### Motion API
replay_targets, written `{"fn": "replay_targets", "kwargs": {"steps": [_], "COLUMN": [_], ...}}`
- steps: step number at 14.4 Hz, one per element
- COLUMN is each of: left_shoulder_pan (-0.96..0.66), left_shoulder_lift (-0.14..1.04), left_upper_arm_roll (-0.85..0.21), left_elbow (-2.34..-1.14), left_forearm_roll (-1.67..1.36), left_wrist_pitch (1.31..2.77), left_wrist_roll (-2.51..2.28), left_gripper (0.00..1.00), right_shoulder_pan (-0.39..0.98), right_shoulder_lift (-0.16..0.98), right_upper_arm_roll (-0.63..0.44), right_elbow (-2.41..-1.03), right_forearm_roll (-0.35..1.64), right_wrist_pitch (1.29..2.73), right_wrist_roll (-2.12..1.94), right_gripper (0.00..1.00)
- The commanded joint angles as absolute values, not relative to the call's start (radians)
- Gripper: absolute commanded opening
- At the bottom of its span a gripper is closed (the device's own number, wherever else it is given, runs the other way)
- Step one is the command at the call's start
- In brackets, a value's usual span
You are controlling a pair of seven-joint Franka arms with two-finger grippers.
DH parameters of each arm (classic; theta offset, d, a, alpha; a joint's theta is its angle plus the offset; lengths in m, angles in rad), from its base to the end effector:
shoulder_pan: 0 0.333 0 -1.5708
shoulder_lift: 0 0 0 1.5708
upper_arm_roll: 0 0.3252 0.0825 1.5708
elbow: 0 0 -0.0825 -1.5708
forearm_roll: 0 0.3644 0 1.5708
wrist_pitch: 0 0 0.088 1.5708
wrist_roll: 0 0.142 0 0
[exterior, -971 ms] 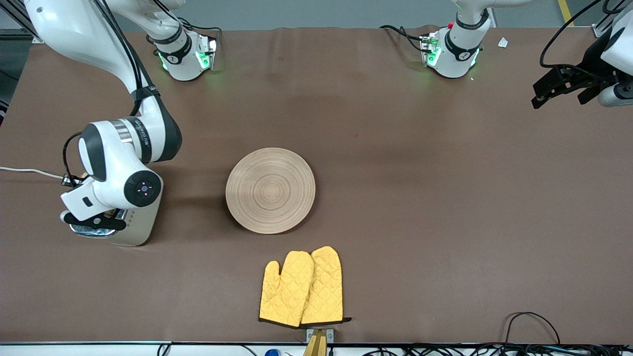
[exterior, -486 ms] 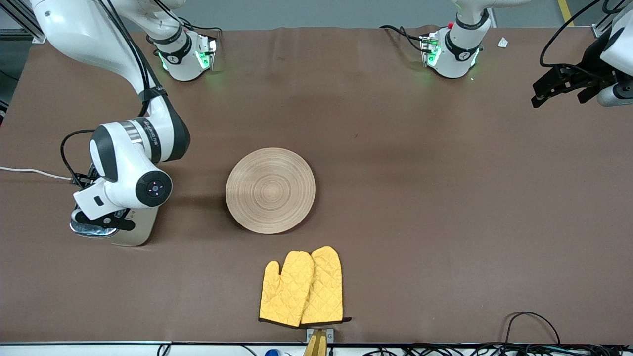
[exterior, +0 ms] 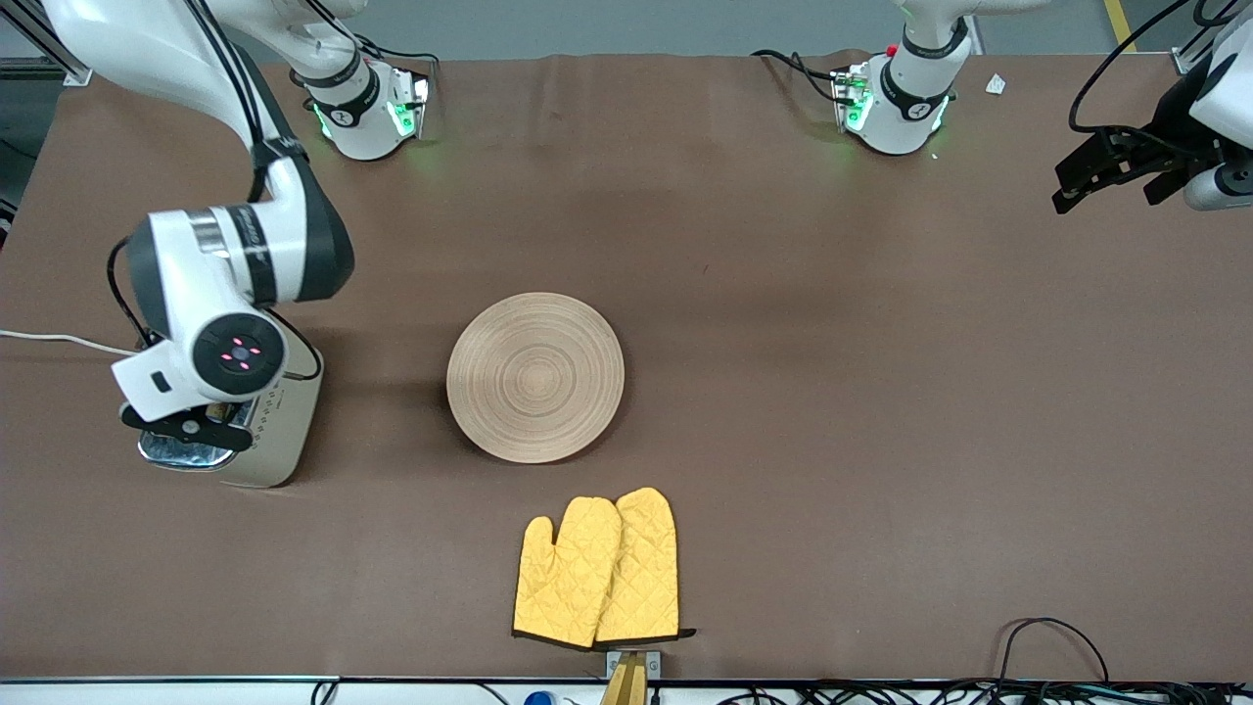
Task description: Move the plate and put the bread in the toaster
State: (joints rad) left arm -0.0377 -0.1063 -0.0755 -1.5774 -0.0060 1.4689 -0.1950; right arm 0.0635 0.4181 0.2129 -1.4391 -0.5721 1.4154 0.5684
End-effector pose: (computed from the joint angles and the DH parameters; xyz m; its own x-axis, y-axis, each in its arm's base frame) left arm 0.4862 -0.0585 0.6411 0.9967 0.0815 -0.0021 0.0815 -0.9967 -0.0025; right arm 0.6086 0.0660 0.4280 0.9543 -0.2820 -0.0984 -0.1714 -0.7869 0.5927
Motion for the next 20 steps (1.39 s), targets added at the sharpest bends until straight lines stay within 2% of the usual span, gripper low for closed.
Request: {"fn": "replay_targets", "kwargs": {"steps": [1,7,12,20], "left_shoulder_pan": [-0.035,-0.035,-0.034,-0.032], "left_shoulder_lift": [-0.106,-0.109,-0.11,-0.1], "left_upper_arm_roll": [-0.074,-0.074,-0.069,-0.067], "left_elbow": [-1.563,-1.562,-1.562,-1.545], "left_forearm_roll": [-0.02,-0.021,-0.021,-0.017], "left_wrist_pitch": [1.453,1.453,1.451,1.453], "left_wrist_roll": [-0.198,-0.201,-0.199,-0.117], "left_gripper": [1.0,1.0,1.0,1.0], "right_shoulder_pan": [-0.003,-0.192,-0.196,-0.196], "right_shoulder_lift": [0.307,0.143,0.034,-0.003], "right_upper_arm_roll": [0.222,0.221,0.216,0.215], "right_elbow": [-1.463,-1.463,-1.466,-1.474], "right_forearm_roll": [-0.415,-0.126,-0.074,-0.031], "right_wrist_pitch": [1.463,1.532,1.514,1.488], "right_wrist_roll": [0.488,0.175,0.135,0.084], "right_gripper": [1.0,1.0,1.0,1.0]}}
